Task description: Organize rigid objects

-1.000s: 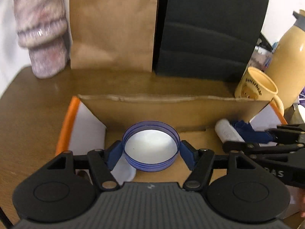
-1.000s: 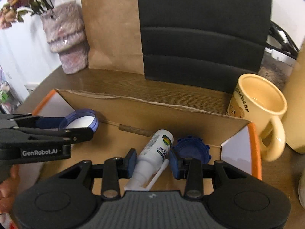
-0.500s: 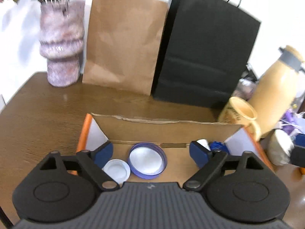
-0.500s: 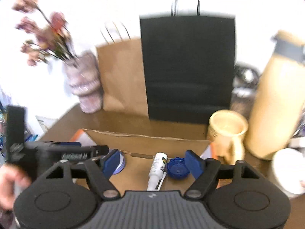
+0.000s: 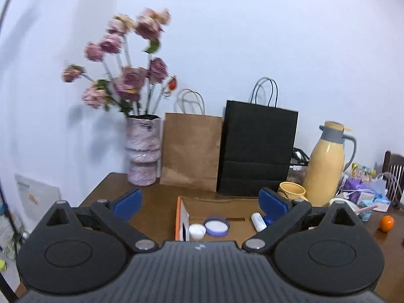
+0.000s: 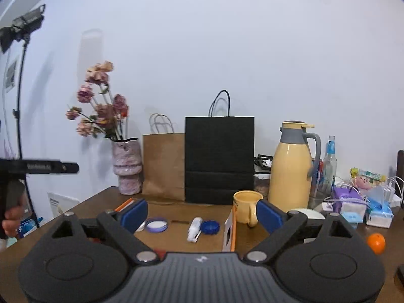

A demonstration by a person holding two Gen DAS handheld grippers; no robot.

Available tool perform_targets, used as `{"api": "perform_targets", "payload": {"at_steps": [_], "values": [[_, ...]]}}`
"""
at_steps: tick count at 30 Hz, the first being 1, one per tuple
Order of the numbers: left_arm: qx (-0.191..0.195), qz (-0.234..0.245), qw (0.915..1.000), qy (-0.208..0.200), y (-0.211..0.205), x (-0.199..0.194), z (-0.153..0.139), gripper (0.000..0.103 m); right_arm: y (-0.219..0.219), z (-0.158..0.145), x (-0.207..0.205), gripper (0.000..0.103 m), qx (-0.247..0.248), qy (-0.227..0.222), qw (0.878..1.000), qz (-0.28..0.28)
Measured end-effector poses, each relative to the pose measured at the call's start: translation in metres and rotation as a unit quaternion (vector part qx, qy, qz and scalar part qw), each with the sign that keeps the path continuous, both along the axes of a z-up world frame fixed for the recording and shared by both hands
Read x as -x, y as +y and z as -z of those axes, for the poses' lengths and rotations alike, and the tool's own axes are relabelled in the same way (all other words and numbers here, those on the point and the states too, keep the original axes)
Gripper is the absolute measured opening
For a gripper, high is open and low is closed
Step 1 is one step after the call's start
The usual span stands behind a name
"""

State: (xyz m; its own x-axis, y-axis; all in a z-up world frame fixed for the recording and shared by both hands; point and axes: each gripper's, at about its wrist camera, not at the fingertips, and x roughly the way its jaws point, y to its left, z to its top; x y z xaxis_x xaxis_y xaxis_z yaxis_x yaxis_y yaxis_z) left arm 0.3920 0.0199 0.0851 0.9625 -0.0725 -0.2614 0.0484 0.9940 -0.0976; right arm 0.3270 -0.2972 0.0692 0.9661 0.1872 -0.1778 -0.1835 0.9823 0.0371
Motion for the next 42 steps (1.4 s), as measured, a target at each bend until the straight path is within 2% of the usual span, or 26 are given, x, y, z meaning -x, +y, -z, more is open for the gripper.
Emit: {"api": "perform_targets", "payload": {"at_steps": [4, 6, 10, 11, 13, 16, 18, 24, 28, 32, 36, 42], "values": [[0.002, -0.015, 0.9991, -0.039, 0.006, 0.062, 0.008, 0.103, 0.018, 0.016, 0.043, 0.093, 0.003, -0.026, 1.0, -0.017], [-0.017, -0.03, 0.9982, -0.05, 0.005, 0.088, 0.017, 0.103, 0.029, 0.022, 0.062, 0.093, 0.004, -0.034, 0.999, -0.032], [-0.046, -0.023, 0.9966, -0.064, 0.001, 0.133, 0.035, 0.103, 0.043, 0.028, 0.093, 0.096, 0.008, -0.049, 0.998, -0.048], [-0.046, -0.019, 0.9966, -0.066, 0.001, 0.143, 0.038, 0.103, 0.046, 0.029, 0.099, 0.099, 0.008, -0.051, 0.997, -0.049], [-0.017, -0.006, 0.9978, -0.065, 0.006, 0.158, 0.042, 0.103, 0.051, 0.03, 0.108, 0.1, 0.011, -0.052, 0.997, -0.051], [0.027, -0.002, 0.9981, -0.056, 0.016, 0.166, 0.043, 0.103, 0.061, 0.031, 0.117, 0.1, 0.02, -0.054, 0.997, -0.057], [0.031, 0.001, 0.998, -0.055, 0.02, 0.169, 0.043, 0.103, 0.065, 0.031, 0.121, 0.1, 0.023, -0.055, 0.996, -0.061], [0.003, -0.017, 0.9968, -0.078, 0.022, 0.187, 0.048, 0.103, 0.073, 0.04, 0.134, 0.1, 0.036, -0.047, 0.996, -0.069], [-0.013, -0.041, 0.9948, -0.093, 0.02, 0.213, 0.059, 0.103, 0.066, 0.056, 0.146, 0.1, 0.049, -0.05, 0.995, -0.072], [-0.028, -0.063, 0.9922, -0.104, 0.013, 0.239, 0.069, 0.103, 0.049, 0.079, 0.157, 0.1, 0.03, -0.05, 0.996, -0.072], [-0.029, -0.063, 0.9936, -0.089, 0.005, 0.256, 0.08, 0.103, 0.038, 0.096, 0.166, 0.1, -0.001, -0.033, 0.997, -0.073], [-0.059, -0.07, 0.9925, -0.081, -0.004, 0.29, 0.092, 0.103, 0.041, 0.1, 0.206, 0.1, -0.007, -0.051, 0.997, -0.056]]}}
